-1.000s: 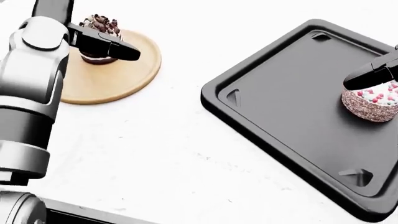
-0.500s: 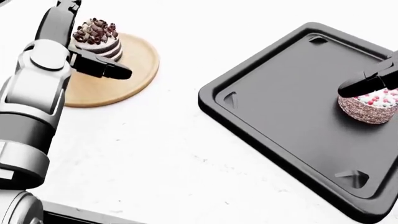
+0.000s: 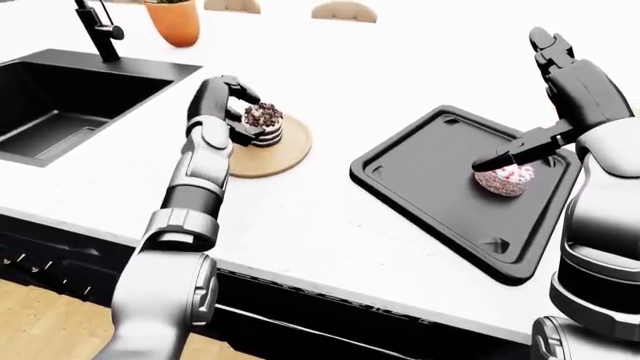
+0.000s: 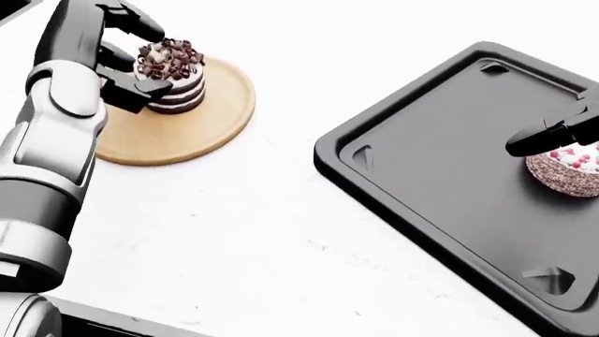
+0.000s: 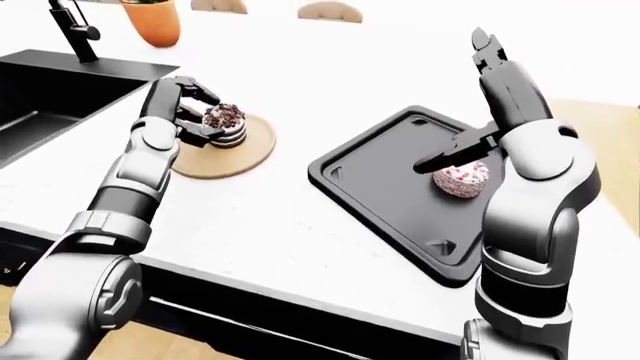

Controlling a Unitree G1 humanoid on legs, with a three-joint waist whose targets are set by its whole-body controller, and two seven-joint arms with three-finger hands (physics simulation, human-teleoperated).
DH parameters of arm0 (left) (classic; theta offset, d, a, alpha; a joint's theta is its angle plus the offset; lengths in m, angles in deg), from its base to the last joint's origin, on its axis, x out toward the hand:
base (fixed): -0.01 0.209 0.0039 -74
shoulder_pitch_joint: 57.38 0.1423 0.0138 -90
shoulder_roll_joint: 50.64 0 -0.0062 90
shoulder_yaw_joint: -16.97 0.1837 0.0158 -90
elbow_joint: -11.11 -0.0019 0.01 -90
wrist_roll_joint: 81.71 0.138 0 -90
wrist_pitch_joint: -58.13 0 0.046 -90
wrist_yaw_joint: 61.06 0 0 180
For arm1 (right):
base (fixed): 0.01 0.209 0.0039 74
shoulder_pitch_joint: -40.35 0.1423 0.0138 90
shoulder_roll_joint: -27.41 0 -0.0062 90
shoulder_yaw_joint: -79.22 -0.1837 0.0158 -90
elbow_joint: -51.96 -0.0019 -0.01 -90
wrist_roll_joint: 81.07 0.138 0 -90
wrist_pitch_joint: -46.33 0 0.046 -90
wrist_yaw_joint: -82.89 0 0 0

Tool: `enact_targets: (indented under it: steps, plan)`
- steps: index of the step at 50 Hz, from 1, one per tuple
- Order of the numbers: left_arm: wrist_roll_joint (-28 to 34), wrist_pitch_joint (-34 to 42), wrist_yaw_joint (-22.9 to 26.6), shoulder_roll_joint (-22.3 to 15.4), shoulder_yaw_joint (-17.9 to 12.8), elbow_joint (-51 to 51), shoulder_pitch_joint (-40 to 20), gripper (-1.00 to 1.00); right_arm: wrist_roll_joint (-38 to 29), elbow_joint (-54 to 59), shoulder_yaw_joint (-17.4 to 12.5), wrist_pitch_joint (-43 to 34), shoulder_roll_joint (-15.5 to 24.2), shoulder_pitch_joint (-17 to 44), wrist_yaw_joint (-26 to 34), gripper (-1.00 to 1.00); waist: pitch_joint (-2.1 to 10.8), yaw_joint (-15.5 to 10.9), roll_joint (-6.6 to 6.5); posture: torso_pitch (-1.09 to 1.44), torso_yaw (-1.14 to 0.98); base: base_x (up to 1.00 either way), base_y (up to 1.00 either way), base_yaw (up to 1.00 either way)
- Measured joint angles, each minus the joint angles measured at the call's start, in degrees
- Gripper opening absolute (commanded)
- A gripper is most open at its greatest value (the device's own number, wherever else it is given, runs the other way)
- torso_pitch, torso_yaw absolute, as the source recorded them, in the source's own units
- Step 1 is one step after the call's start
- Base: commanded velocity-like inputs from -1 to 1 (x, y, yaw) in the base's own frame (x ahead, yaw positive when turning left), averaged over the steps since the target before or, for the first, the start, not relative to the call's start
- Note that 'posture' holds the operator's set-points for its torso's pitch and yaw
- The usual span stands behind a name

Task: Move the dessert items from the plate to the tray.

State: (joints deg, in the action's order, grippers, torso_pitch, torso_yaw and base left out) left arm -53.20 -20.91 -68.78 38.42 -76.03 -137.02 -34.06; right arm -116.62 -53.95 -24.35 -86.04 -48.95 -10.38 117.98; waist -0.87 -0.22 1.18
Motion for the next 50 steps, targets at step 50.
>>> enact_targets:
  steps: [50]
  plan:
    - [-5.06,26.06,10.88,21.89,7.64,36.12,-0.33,-0.87,0.65,-9.17,-0.76,-6.26,3.27,3.59,7.12,1.0,-2.33,-0.02,1.06,0.0,0.0,0.0,0.0,0.0]
